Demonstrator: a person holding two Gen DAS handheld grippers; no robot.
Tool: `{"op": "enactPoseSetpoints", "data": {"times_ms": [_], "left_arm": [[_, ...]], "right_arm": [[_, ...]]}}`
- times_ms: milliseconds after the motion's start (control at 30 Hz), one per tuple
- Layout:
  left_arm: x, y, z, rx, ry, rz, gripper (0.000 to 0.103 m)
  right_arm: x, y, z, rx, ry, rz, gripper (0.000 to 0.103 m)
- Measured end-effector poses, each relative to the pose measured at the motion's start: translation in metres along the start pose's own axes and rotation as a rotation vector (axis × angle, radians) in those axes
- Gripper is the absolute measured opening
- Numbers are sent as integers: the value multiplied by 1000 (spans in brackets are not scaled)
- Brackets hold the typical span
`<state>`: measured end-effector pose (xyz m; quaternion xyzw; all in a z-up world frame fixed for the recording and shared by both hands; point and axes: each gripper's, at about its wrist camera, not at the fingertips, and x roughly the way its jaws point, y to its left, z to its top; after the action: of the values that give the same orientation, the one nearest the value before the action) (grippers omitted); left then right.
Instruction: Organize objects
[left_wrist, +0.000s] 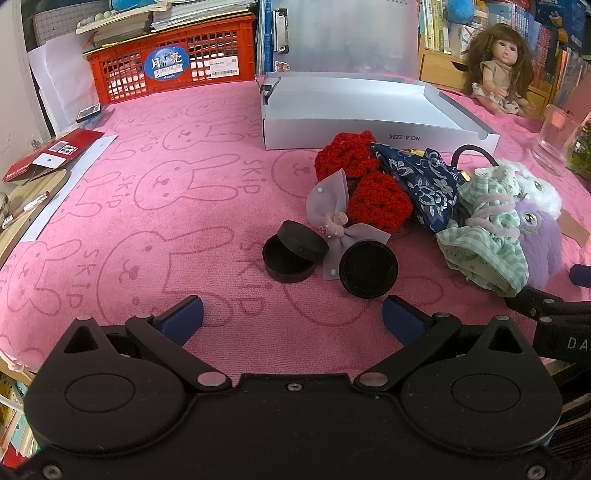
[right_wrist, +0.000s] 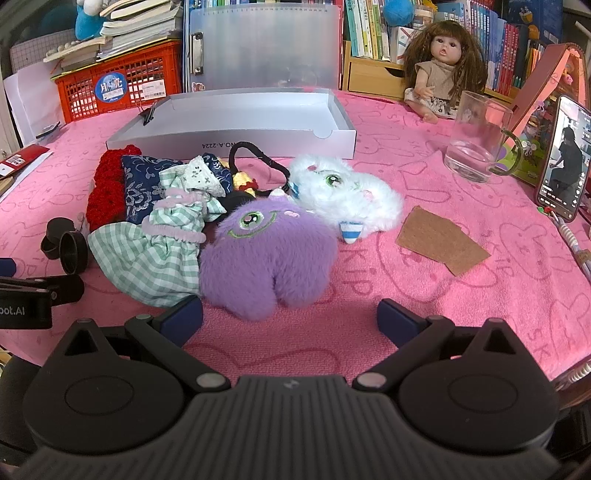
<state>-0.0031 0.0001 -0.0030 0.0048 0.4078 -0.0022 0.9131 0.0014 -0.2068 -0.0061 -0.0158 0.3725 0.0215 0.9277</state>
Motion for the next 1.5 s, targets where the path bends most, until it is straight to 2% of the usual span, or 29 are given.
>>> {"op": "enactPoseSetpoints", "data": {"times_ms": [300, 500, 600, 733, 933, 1100, 1167, 1333, 1500], "left_arm": [[-1, 0, -1, 0, -11, 0, 103], [-2, -1, 0, -3, -10, 6, 103], [-4, 0, 2, 4, 2, -13, 103], [-12, 0, 0, 5, -25, -65, 99], [-22, -4, 5, 19, -64, -120, 83], [-26, -5, 6, 17, -79, -156, 69], [-26, -6, 7, 19, -78, -165, 66], [-22, -6, 8, 16, -62, -176, 50], [-22, -7, 8, 23, -68, -187, 48]], "right_arm": [[0, 1, 1, 1, -4, 0, 103], [0, 1, -3, 5, -46, 4, 103], [0, 0, -3, 2, -43, 9, 103], [0, -2, 0, -6, -29, 15, 103], [-3, -8, 5, 33, -19, 32, 103], [-11, -12, 11, 26, -67, 25, 103], [-14, -12, 15, 22, -84, 21, 103], [-13, -12, 20, 13, -105, 24, 98], [-11, -8, 22, 4, -110, 40, 91]]}}
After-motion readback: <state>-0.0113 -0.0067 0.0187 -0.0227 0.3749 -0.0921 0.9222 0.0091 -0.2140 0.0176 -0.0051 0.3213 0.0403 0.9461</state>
